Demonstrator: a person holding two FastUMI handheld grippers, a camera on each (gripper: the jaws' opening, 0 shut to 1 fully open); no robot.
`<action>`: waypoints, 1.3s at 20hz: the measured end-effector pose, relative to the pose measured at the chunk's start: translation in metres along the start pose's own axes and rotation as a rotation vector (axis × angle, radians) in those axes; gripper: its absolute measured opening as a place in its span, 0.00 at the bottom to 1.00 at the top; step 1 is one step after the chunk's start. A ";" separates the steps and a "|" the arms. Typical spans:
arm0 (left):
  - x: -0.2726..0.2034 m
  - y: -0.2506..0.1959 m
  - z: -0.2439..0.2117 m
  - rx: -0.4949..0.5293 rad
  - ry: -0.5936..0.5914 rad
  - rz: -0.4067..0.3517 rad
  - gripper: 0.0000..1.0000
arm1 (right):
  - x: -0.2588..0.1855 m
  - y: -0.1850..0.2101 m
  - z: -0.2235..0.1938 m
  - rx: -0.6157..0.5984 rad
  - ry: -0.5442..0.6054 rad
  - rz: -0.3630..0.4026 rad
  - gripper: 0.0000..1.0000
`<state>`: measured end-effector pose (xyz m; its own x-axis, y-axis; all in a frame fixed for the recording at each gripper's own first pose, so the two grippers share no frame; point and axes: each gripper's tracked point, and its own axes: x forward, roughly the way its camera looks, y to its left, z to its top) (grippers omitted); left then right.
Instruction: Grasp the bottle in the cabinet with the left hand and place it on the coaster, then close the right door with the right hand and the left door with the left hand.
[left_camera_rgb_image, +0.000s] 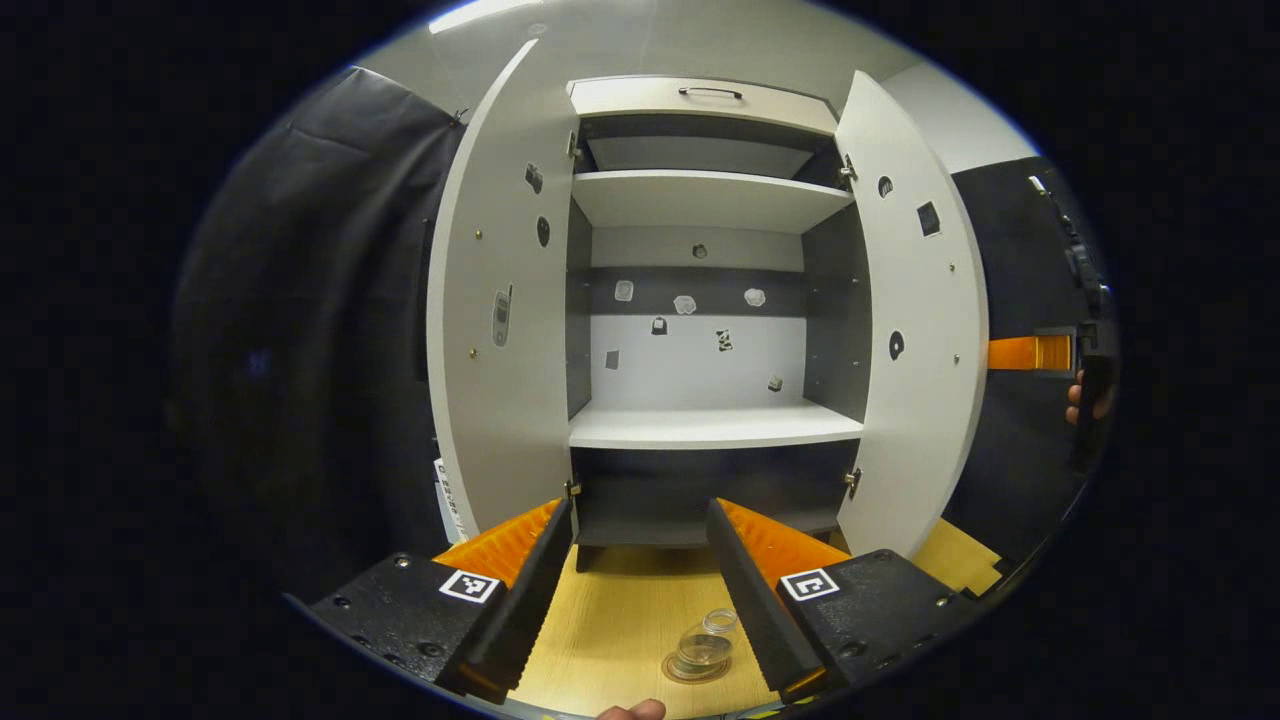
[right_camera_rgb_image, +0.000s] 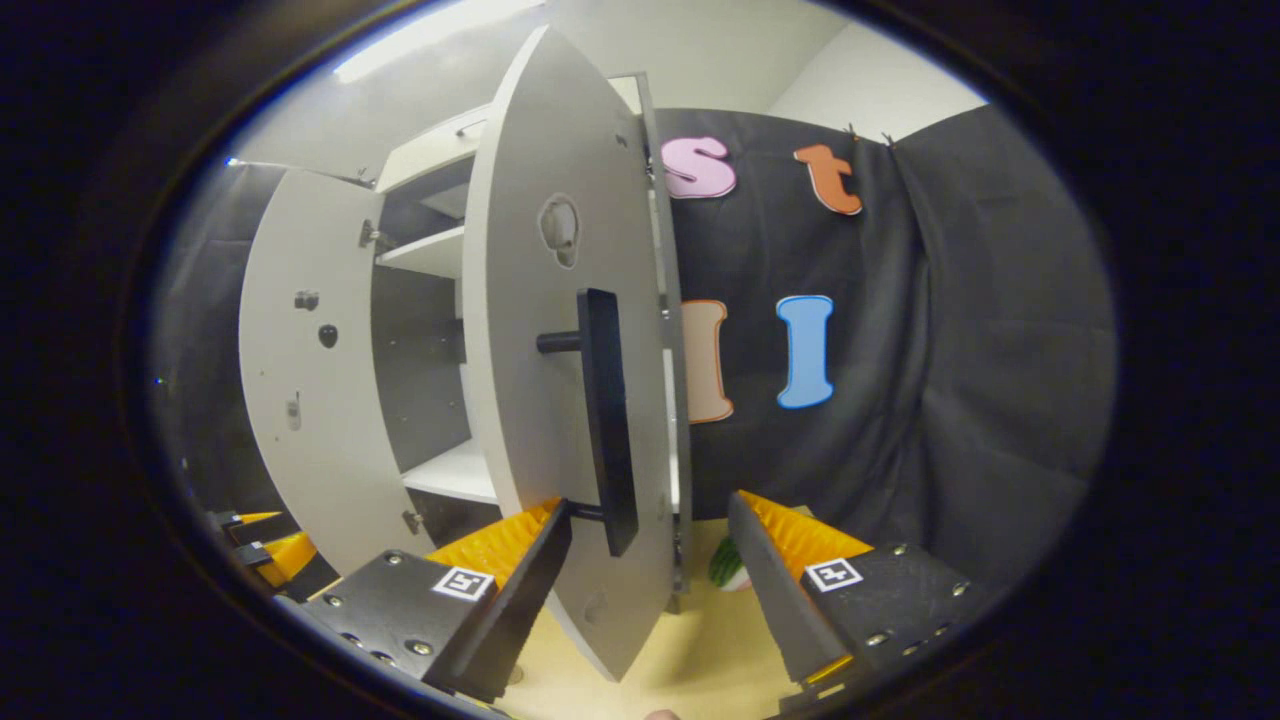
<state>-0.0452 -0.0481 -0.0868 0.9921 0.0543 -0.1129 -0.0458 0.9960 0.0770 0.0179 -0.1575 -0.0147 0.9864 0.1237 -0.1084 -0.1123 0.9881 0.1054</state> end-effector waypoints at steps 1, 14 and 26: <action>-0.001 0.002 0.001 -0.001 -0.001 0.003 0.87 | 0.003 0.007 0.000 -0.004 -0.003 0.013 0.98; -0.013 0.048 0.017 -0.034 -0.026 0.063 0.87 | 0.078 0.101 -0.003 -0.079 -0.029 0.064 0.98; -0.013 0.106 0.022 -0.083 -0.024 0.122 0.87 | 0.144 0.142 0.001 -0.084 -0.064 0.046 1.00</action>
<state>-0.0608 0.0548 -0.0557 0.9812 0.1741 -0.0837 -0.1742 0.9847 0.0061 0.1439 0.0001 -0.0144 0.9854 0.1652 -0.0415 -0.1643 0.9861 0.0249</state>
